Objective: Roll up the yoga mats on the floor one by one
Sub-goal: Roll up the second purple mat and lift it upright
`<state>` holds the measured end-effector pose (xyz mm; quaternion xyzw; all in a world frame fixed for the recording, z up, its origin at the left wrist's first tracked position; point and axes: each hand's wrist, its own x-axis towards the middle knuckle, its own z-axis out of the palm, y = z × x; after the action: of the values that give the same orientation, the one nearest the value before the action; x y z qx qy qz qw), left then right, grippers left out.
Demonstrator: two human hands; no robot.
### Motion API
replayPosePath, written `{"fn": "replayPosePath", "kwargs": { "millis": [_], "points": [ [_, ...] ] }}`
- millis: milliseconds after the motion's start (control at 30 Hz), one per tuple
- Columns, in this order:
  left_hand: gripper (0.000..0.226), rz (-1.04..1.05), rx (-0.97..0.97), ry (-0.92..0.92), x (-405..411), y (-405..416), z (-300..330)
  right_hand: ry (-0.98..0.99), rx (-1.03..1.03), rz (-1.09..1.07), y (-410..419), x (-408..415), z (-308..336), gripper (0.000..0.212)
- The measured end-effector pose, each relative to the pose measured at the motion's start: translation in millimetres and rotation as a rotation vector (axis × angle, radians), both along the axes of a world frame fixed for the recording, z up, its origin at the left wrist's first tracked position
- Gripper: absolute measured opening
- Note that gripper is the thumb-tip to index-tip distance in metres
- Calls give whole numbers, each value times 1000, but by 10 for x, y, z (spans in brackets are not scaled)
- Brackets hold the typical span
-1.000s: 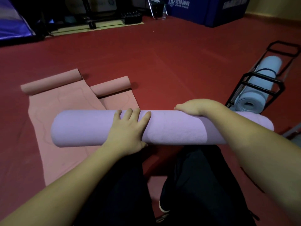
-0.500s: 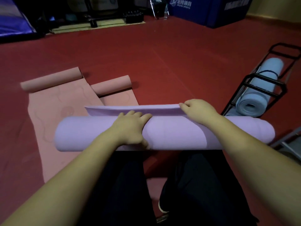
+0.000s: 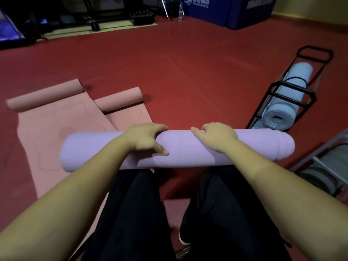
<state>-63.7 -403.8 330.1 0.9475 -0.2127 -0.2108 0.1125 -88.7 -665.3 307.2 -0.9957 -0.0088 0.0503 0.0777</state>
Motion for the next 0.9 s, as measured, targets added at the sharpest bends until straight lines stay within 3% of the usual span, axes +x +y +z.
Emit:
{"fn": "replayPosePath", "kwargs": {
  "millis": [133,200,300,533,767,900],
  "points": [
    [89,-76,-6,-640,-448,105,-385,106,2,19,-6,126,19,77],
    [101,-75,104,-762,-615,130,-605,155,-8,39,28,190,40,78],
    [121,17,250,-689,-743,52,-722,224,-9,52,95,279,66,80],
    [112,52,275,-662,-638,84,-590,280,14,7,240,325,278,74],
    [102,-32,182,-824,-787,171,-309,345,42,39,233,263,464,65],
    [104,-71,200,-739,-905,199,-87,450,62,76,186,226,507,56]
  ]
}}
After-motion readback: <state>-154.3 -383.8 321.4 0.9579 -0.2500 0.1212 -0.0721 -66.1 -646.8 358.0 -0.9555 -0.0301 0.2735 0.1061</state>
